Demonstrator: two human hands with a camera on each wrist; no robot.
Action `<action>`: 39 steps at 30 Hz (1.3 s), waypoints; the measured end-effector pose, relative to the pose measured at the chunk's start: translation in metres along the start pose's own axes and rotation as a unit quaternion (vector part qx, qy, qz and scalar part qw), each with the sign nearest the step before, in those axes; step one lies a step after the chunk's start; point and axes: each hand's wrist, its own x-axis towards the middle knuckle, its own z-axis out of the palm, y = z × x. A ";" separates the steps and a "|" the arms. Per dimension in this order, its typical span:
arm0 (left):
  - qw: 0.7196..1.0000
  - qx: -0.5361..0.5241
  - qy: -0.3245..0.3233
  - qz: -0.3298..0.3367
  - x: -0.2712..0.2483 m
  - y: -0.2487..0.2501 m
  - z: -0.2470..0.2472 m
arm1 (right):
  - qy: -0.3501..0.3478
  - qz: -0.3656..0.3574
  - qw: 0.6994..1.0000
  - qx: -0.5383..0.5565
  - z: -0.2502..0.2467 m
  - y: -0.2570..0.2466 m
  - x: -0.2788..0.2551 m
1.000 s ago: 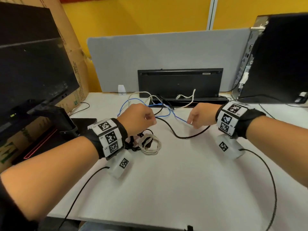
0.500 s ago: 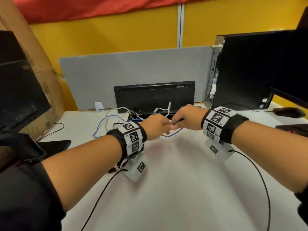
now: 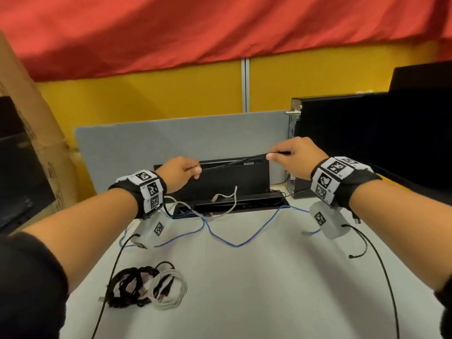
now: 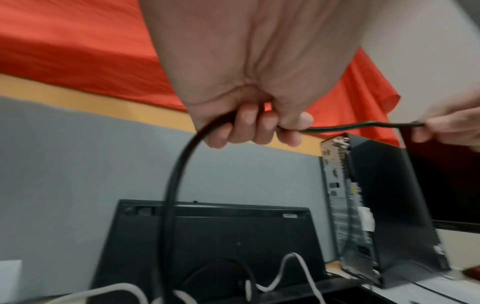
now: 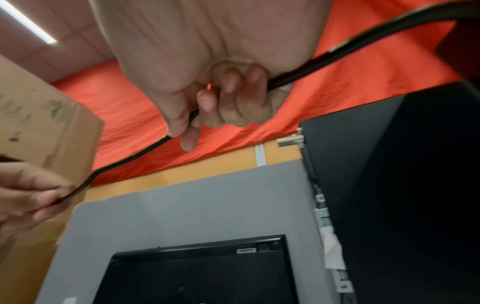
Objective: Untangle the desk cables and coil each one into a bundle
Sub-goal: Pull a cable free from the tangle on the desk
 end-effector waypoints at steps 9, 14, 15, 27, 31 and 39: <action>0.990 -0.083 0.080 -0.083 0.005 -0.020 -0.028 | 0.190 0.091 0.976 0.054 -0.015 0.026 0.004; 0.984 -0.098 0.112 -0.097 0.005 -0.030 -0.046 | 0.290 0.178 0.935 0.095 -0.031 0.032 0.005; 0.982 -0.105 0.120 -0.097 0.005 -0.030 -0.049 | 0.308 0.190 0.927 0.102 -0.033 0.031 0.006; 0.978 -0.117 0.174 -0.006 0.011 0.014 -0.065 | -0.003 0.178 0.982 0.062 -0.019 -0.026 -0.001; 0.982 -0.120 0.142 0.043 0.016 0.044 -0.057 | -0.021 0.054 0.994 0.091 -0.017 -0.081 0.007; 0.985 -0.138 0.071 0.070 0.015 0.063 -0.051 | 0.023 0.038 0.993 0.114 -0.013 -0.116 0.022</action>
